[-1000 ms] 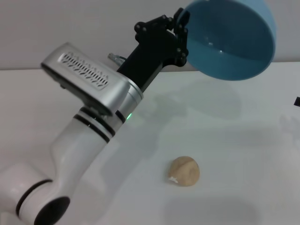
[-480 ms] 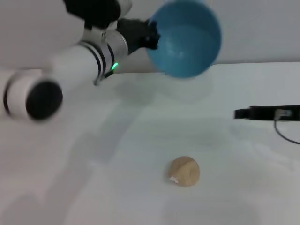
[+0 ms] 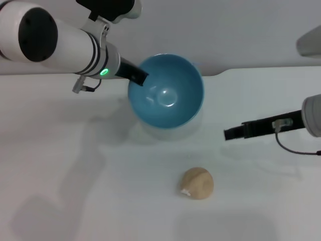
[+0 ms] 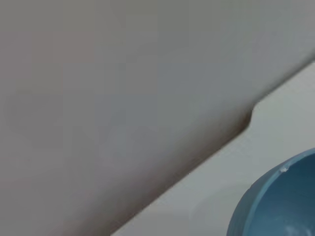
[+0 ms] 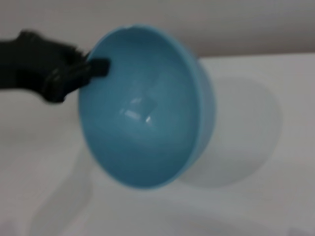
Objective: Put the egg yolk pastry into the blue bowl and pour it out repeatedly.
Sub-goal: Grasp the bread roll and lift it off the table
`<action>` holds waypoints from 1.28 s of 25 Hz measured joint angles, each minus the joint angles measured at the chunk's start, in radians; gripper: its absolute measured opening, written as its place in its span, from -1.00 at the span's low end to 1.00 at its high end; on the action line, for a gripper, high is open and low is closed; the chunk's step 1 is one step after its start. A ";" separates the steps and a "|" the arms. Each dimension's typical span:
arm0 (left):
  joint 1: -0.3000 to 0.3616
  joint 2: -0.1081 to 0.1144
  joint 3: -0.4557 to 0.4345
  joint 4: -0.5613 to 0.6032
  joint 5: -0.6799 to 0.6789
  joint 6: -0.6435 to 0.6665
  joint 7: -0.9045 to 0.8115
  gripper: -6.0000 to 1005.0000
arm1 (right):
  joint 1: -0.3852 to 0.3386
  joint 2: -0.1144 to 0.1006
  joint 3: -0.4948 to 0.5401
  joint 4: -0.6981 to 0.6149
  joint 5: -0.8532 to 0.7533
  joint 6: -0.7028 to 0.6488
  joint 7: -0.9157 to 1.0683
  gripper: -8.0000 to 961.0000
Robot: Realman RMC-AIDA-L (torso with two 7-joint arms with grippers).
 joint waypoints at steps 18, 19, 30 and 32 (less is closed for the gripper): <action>0.044 0.000 0.004 0.100 0.022 -0.025 -0.005 -0.98 | 0.329 0.006 -0.162 0.197 -0.222 0.154 0.024 -0.43; 0.044 0.000 0.002 0.100 0.022 -0.026 -0.004 -0.98 | 0.336 0.006 -0.167 0.198 -0.226 0.140 0.026 -0.43; 0.044 0.000 0.001 0.101 0.022 -0.023 -0.007 -0.98 | 0.412 0.008 -0.235 0.376 -0.078 0.095 -0.037 -0.31; 0.041 0.000 0.001 0.102 0.022 -0.022 -0.007 -0.98 | 0.415 0.008 -0.256 0.375 -0.069 0.091 -0.044 -0.28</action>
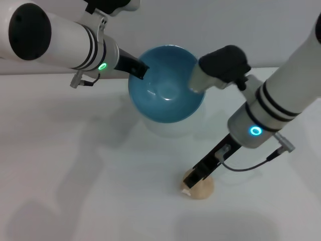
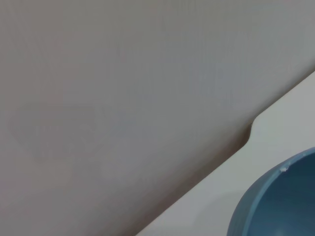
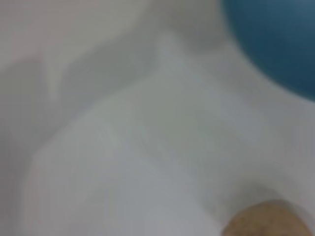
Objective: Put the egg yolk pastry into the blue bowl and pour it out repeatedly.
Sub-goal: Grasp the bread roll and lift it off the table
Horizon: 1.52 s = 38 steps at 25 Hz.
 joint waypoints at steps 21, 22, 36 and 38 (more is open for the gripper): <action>-0.001 -0.003 0.006 0.002 -0.009 0.003 -0.002 -0.98 | 0.005 0.002 -0.022 0.150 -0.049 -0.189 0.004 0.03; -0.001 -0.003 0.006 0.002 -0.010 0.004 -0.002 -0.98 | 0.007 0.003 -0.024 0.166 -0.042 -0.201 0.003 0.03; -0.003 -0.003 0.007 0.012 -0.008 0.018 -0.001 -0.98 | 0.006 0.006 -0.037 0.306 0.123 -0.308 -0.052 0.03; -0.003 -0.003 0.006 0.013 -0.008 0.019 0.002 -0.98 | 0.004 0.007 -0.037 0.307 0.123 -0.308 -0.052 0.03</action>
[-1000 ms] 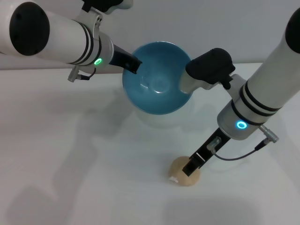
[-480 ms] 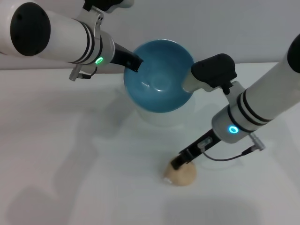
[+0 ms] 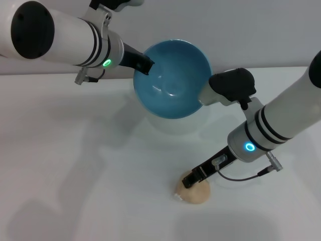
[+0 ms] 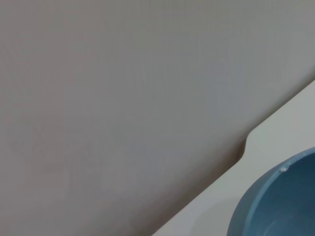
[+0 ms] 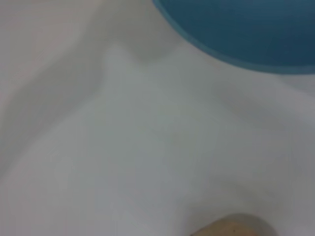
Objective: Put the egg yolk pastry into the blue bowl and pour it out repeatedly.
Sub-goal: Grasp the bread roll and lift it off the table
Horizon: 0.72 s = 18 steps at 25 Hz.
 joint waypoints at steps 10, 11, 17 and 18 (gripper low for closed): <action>0.005 0.000 0.001 0.000 -0.001 -0.002 0.003 -0.98 | -0.034 -0.002 0.002 -0.071 0.013 0.049 -0.015 -0.17; 0.005 0.000 0.001 0.000 -0.001 -0.002 0.003 -0.98 | -0.045 -0.002 0.004 -0.100 0.013 0.065 -0.015 -0.19; 0.003 0.000 0.002 0.000 0.004 -0.020 0.004 -0.98 | -0.098 -0.005 0.010 -0.246 0.040 0.138 -0.010 -0.32; 0.002 0.000 0.002 0.000 0.005 -0.023 0.004 -0.98 | -0.107 -0.007 0.012 -0.278 0.049 0.148 -0.009 -0.33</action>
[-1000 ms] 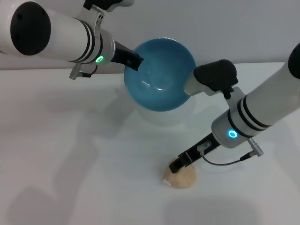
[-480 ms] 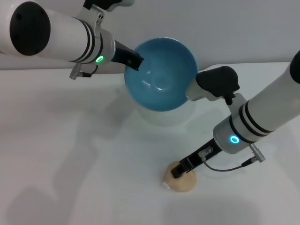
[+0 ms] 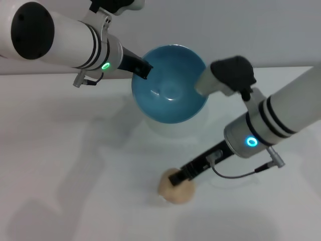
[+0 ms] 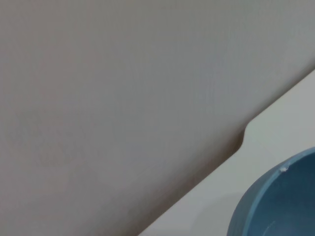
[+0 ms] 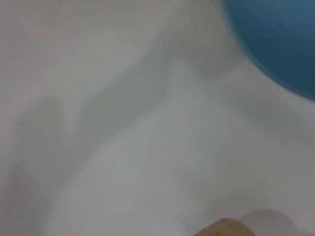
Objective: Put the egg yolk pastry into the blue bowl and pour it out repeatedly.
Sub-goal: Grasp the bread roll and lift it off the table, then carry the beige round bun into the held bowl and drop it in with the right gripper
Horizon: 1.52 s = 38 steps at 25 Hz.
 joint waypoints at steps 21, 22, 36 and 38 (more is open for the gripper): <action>-0.008 0.001 0.000 0.039 0.002 -0.140 -0.005 -0.98 | -0.144 -0.003 0.298 -0.317 0.148 -0.003 -0.116 -0.66; -0.008 0.001 0.000 0.039 0.002 -0.142 -0.005 -0.98 | -0.145 -0.004 0.324 -0.286 0.191 -0.008 -0.137 -0.67; -0.011 0.001 0.011 0.042 0.002 -0.142 -0.006 -0.98 | -0.119 -0.009 0.406 -0.215 0.130 -0.010 0.030 -0.89; -0.011 0.001 0.011 0.043 0.002 -0.141 -0.006 -0.98 | -0.105 -0.011 0.433 -0.196 0.114 -0.019 0.104 -0.91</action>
